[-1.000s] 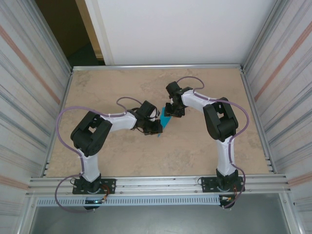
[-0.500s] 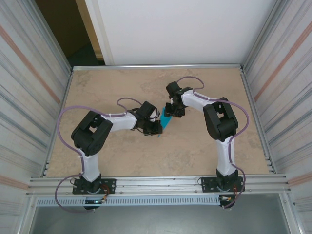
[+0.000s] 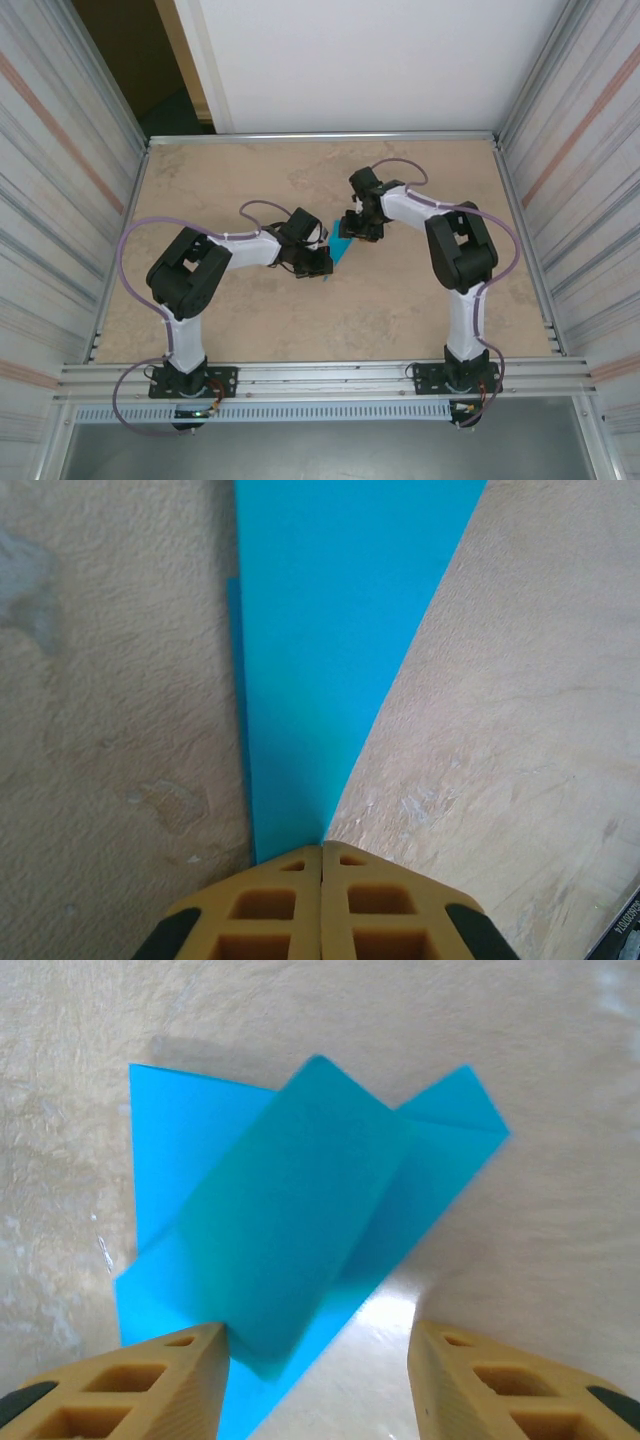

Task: Fold a paper plane with a square sheet of paper (pick it up from the middle)
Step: Fold the wing for the fifth time at the center of the table.

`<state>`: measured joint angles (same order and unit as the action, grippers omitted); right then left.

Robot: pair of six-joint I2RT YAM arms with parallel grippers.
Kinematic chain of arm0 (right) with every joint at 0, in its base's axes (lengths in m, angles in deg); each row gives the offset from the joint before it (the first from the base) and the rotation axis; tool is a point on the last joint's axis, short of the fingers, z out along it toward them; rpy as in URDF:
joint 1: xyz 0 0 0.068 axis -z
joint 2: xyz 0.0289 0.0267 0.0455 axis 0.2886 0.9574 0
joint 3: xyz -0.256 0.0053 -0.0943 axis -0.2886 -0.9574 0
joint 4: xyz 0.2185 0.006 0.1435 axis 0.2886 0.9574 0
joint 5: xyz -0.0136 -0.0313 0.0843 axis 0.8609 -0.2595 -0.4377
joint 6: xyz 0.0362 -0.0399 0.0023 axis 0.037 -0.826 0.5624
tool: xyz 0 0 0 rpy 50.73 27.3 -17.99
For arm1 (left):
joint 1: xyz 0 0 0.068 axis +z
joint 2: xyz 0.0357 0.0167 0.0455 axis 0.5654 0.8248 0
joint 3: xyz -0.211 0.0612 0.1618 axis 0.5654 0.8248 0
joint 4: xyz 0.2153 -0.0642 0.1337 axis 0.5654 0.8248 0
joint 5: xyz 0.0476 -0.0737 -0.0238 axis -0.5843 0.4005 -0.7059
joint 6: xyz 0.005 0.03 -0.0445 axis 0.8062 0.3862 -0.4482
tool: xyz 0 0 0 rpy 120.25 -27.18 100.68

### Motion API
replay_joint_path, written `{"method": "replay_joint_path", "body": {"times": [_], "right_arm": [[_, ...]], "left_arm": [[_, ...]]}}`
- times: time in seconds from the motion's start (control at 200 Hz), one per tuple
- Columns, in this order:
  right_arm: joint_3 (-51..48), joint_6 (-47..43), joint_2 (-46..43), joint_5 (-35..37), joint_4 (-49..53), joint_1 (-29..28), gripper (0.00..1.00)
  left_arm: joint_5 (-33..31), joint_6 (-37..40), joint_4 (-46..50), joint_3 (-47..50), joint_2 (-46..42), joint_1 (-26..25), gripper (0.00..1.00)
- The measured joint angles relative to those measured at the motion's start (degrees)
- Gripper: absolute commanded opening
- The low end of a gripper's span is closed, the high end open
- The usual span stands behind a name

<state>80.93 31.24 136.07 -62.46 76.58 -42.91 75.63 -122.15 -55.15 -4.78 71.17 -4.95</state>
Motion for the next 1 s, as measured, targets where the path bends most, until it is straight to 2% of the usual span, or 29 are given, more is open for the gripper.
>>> {"method": "replay_joint_path", "body": {"times": [0.075,0.16,0.306,0.416,0.752,0.997], "right_arm": [[-3.54,-0.02,-4.13,-1.38,-1.92,1.49,0.51],[-7.61,-0.24,-9.70,-3.48,-4.72,2.58,0.43],[-10.34,-1.16,-13.38,-7.74,-8.63,-0.11,0.18],[-10.34,-0.96,-11.67,-11.06,-10.82,-2.78,0.07],[-11.21,0.46,-4.00,-17.18,-15.15,-3.21,0.03],[-11.61,1.33,-1.33,-17.62,-15.82,-2.99,0.02]], "left_arm": [[0.09,0.00,-0.83,0.37,0.00,0.04,0.06],[0.22,0.00,-1.31,0.59,0.00,0.09,0.05],[0.50,0.00,-1.60,0.66,0.00,0.20,0.05],[0.63,0.00,-1.73,0.74,0.00,0.26,0.04],[0.87,-0.04,-2.71,1.25,0.00,0.31,0.04],[0.92,-0.46,-3.34,1.51,-0.02,0.31,0.04]]}}
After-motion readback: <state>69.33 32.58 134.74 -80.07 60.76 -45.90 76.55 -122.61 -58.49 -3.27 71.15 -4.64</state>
